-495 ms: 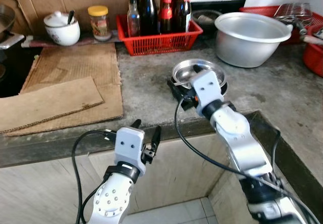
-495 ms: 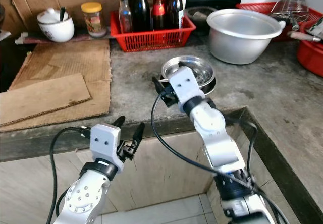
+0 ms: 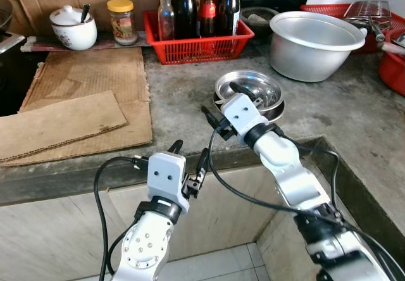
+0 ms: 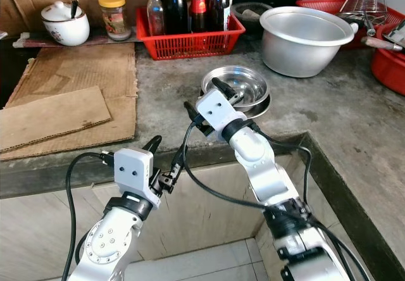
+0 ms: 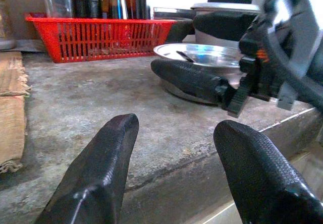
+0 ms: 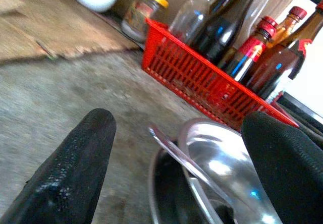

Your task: Kitchen organization

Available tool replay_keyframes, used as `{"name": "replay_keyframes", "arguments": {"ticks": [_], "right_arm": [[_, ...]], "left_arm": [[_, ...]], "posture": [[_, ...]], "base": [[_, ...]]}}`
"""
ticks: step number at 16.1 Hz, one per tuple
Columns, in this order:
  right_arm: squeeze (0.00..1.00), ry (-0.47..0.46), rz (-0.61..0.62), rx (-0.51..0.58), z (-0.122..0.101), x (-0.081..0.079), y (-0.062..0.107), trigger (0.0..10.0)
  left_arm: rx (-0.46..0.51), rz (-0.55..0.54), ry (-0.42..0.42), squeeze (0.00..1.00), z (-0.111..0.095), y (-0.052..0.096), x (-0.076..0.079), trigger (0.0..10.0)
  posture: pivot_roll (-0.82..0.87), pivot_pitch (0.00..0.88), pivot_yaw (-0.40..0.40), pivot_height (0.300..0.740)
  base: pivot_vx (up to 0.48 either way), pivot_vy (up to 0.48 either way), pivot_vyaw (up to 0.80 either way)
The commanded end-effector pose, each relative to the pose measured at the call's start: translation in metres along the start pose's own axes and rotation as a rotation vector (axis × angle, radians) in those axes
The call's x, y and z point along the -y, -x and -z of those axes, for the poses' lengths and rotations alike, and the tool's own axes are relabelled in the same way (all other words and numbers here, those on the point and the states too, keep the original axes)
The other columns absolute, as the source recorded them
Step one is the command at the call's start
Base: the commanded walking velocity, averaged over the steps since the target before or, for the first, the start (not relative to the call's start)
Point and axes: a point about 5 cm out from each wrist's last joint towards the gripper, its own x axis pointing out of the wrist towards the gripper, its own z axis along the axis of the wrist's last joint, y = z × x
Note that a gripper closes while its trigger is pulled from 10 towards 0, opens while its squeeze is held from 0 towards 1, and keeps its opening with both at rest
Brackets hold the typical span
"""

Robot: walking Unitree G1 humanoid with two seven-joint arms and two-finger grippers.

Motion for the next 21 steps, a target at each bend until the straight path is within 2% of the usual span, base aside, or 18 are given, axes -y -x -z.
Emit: {"name": "replay_keyframes", "arguments": {"ticks": [1,8,9,10,11,16,21], "right_arm": [[0.0,0.023,0.01,0.013,-0.003,0.002,-0.004,10.0],[0.0,0.053,0.07,-0.016,0.002,0.007,-0.013,10.0],[0.0,0.056,0.073,-0.018,0.003,0.007,-0.014,4.7],[0.0,0.064,0.078,-0.016,0.003,0.008,-0.015,0.4],[0.0,0.065,0.078,-0.016,0.003,0.009,-0.015,0.0],[0.0,0.07,0.096,-0.008,0.002,0.012,-0.018,0.0],[0.0,0.056,0.137,-0.004,0.0,0.022,-0.02,0.0]], "left_arm": [[0.013,0.017,0.011,0.0,-0.003,0.002,0.002,10.0],[0.024,0.049,0.027,0.0,-0.005,0.001,0.007,10.0],[0.023,0.048,0.025,0.0,-0.005,0.001,0.006,10.0],[0.023,0.048,0.025,0.0,-0.005,0.001,0.006,10.0],[0.02,0.045,0.023,0.0,-0.004,0.001,0.006,10.0],[0.014,0.037,0.017,0.0,-0.003,0.002,0.005,10.0],[0.009,0.028,0.009,0.0,-0.002,0.0,0.003,10.0]], "posture": [[0.22,0.142,-0.074,0.74],[0.22,0.134,-0.074,0.74],[0.22,0.138,-0.074,0.74],[0.22,0.141,-0.076,0.74],[0.22,0.141,-0.076,0.74],[0.22,0.147,-0.076,0.74],[0.22,0.154,-0.073,0.74]], "base": [[0.0,0.0,0.0],[0.0,0.0,0.0],[0.0,0.0,0.0],[0.0,0.0,0.0],[0.0,0.0,0.0],[0.0,0.0,0.0],[0.0,0.0,0.0]]}}
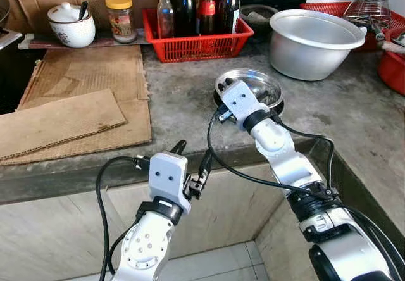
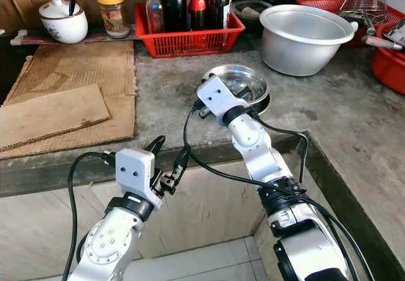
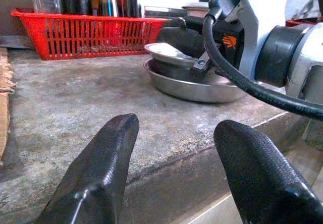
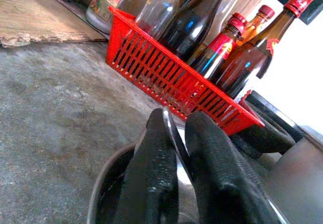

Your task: Kitchen organization

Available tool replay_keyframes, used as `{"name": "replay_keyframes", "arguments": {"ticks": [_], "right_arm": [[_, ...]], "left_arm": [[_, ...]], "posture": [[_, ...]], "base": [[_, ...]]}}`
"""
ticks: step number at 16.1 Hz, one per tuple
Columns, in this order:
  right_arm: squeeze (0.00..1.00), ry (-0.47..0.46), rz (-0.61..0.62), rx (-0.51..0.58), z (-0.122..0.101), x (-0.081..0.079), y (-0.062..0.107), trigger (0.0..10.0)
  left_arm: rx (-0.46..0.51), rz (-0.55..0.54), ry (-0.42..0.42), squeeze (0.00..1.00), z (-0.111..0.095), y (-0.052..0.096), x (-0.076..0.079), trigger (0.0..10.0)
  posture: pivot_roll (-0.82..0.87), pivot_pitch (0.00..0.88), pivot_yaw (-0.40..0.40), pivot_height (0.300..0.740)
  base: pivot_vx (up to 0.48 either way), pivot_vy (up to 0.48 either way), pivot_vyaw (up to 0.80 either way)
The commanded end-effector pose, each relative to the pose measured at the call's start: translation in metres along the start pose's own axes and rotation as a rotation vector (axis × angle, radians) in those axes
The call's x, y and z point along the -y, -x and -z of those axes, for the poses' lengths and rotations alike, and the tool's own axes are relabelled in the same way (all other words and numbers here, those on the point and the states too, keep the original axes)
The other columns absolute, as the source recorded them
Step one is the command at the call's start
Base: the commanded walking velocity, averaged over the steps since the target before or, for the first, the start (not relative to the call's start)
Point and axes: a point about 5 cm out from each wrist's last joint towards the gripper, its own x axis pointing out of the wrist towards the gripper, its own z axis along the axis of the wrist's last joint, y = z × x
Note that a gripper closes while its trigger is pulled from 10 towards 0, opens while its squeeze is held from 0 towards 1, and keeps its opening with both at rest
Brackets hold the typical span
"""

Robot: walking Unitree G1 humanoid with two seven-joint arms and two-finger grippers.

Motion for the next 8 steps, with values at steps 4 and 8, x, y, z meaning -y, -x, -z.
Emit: {"name": "replay_keyframes", "arguments": {"ticks": [4,8], "right_arm": [[0.0,-0.043,0.08,0.018,-0.005,0.013,-0.002,0.0],[0.0,-0.108,0.203,0.097,-0.024,0.03,-0.001,0.0]], "left_arm": [[0.006,-0.007,-0.012,0.0,-0.002,-0.002,-0.001,10.0],[0.01,-0.008,-0.016,0.0,-0.002,-0.003,-0.001,10.0]], "posture": [[0.22,0.151,-0.072,0.74],[0.22,0.144,-0.07,0.74]], "base": [[0.0,0.0,0.0],[0.0,0.0,0.0]]}}
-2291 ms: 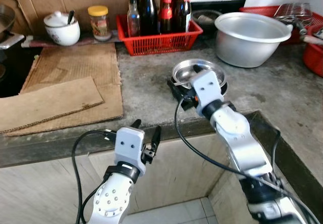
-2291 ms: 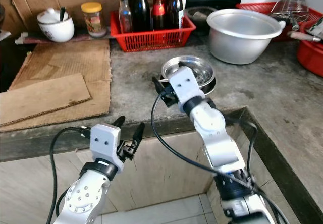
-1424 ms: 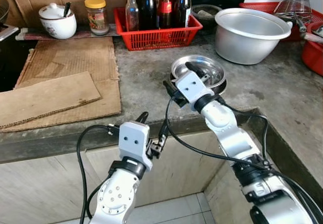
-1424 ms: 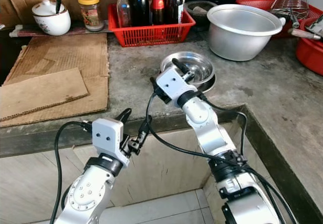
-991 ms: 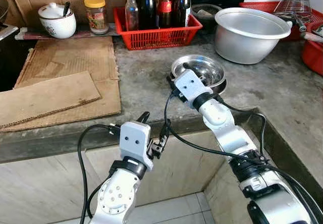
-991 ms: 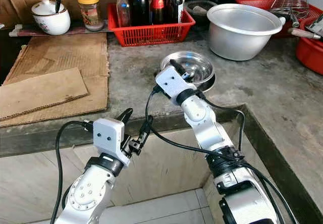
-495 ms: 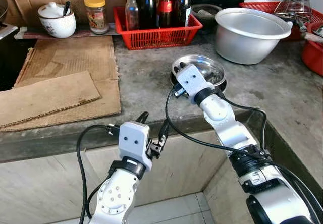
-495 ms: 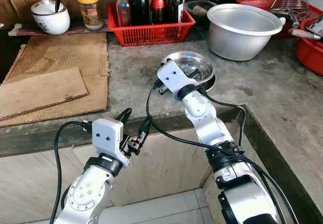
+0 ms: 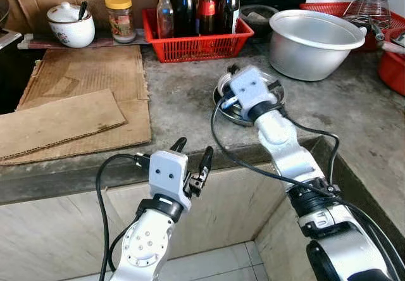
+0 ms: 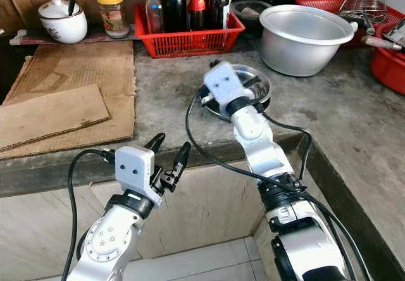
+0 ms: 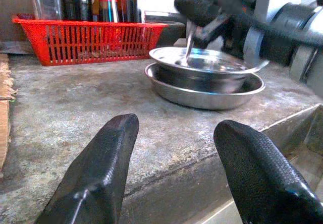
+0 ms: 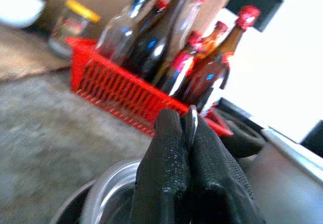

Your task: Kitchen organization

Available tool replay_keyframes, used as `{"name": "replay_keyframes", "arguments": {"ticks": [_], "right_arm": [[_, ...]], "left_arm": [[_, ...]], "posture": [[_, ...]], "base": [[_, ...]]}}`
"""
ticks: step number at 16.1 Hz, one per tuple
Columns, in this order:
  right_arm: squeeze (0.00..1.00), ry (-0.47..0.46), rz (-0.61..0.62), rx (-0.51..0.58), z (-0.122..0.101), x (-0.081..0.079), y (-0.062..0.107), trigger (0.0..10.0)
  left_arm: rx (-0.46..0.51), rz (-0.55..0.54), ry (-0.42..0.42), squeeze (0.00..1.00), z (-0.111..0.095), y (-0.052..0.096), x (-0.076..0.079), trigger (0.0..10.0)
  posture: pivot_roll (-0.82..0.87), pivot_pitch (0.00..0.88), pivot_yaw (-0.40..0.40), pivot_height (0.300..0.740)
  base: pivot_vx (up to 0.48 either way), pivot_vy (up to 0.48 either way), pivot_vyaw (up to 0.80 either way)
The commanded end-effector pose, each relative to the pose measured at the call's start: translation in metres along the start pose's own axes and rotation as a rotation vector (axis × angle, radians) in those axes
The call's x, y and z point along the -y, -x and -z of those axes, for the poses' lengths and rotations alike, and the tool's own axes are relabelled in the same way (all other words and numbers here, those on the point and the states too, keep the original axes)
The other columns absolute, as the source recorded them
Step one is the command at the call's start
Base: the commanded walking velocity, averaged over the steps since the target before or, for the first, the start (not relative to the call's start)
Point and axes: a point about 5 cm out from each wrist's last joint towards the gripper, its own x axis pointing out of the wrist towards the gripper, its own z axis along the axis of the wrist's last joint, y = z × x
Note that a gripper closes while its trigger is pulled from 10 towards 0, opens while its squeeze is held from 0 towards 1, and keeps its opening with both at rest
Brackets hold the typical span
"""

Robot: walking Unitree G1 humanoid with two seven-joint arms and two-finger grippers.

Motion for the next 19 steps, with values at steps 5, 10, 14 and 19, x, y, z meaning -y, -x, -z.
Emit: {"name": "replay_keyframes", "arguments": {"ticks": [5,10,14,19], "right_arm": [[0.0,-0.197,0.215,0.121,-0.034,0.032,0.014,0.0],[0.0,-0.186,0.376,0.184,-0.057,0.057,0.044,10.0],[0.0,-0.125,0.5,0.015,-0.037,0.065,0.073,10.0],[0.0,-0.181,0.517,-0.084,-0.025,0.052,0.098,10.0]], "left_arm": [[0.001,-0.006,-0.014,0.0,0.001,-0.004,-0.003,10.0],[0.012,-0.001,-0.02,0.0,0.003,-0.009,-0.005,10.0],[0.027,0.021,-0.01,0.0,0.002,-0.013,-0.008,10.0],[0.022,0.031,-0.005,0.0,0.004,-0.015,-0.009,10.0]], "posture": [[0.22,0.118,-0.06,0.74],[0.21,0.077,-0.049,0.74],[0.2,0.049,-0.04,0.74],[0.19,0.028,-0.021,0.74]], "base": [[0.0,0.0,0.0],[0.0,0.0,0.0],[0.0,0.0,0.0],[0.0,0.25,-0.72]]}}
